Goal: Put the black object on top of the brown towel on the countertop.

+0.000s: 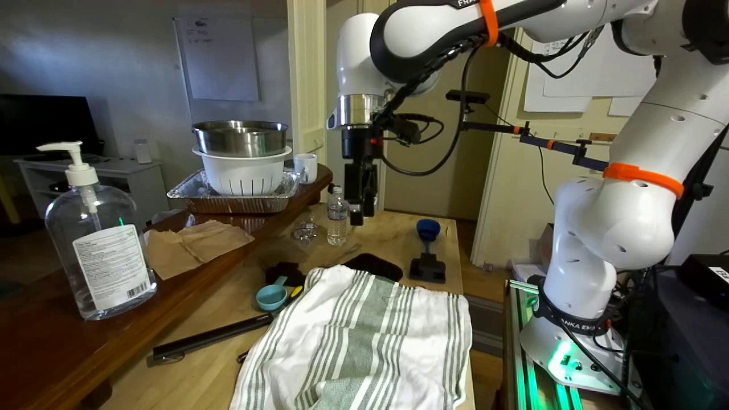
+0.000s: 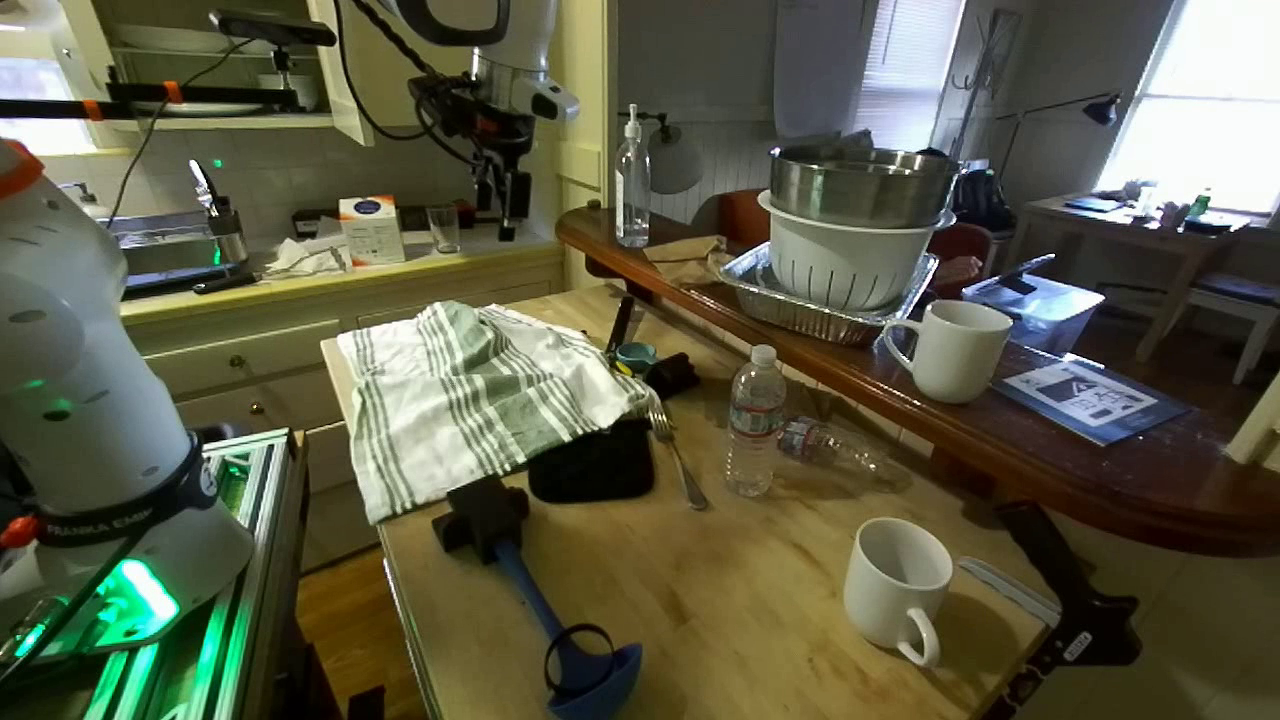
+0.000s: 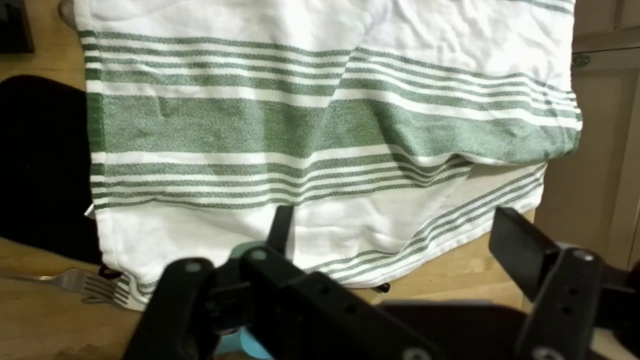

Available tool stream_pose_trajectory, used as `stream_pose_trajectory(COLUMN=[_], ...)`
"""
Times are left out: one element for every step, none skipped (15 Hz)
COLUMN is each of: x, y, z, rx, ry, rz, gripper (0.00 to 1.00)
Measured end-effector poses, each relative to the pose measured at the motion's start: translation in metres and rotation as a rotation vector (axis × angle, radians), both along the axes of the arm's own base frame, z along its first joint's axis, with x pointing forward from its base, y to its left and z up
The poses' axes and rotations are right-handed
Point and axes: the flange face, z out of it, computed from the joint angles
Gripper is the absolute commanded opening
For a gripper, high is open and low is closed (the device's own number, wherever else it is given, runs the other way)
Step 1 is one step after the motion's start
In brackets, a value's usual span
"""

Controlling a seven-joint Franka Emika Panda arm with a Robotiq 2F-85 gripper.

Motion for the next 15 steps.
stream_pose_trajectory(x=[0.003,0.006,0.009,0.012,0.014,0.015,0.015,0.014,0.013,0.011,0.009,0.007,0.004,0.002,-0.001], y=[-0.007,-0.016,-0.027,-0.041,-0.054,-0.067,-0.081,-0.094,-0.107,-0.12,-0.133,-0.147,-0.16,-0.174,-0.187], z=[-0.002,-0.005,-0.01,-0.016,-0.025,-0.034,-0.045,-0.055,-0.067,-0.079,-0.09,-0.101,-0.111,-0.122,-0.132], rx=[0.007,0.018,0.03,0.045,0.066,0.087,0.101,0.111,0.117,0.12,0.121,0.126,0.128,0.128,0.127], ry=[-0.016,-0.037,-0.059,-0.083,-0.104,-0.125,-0.152,-0.176,-0.202,-0.224,-0.239,-0.249,-0.256,-0.255,-0.25], rz=[0.004,0.008,0.01,0.008,0.004,0.003,0.0,-0.007,-0.016,-0.026,-0.038,-0.051,-0.061,-0.072,-0.084], gripper=[1.0,1.0,1.0,1.0,1.0,1.0,1.0,1.0,1.0,1.0,1.0,1.0,1.0,1.0,1.0])
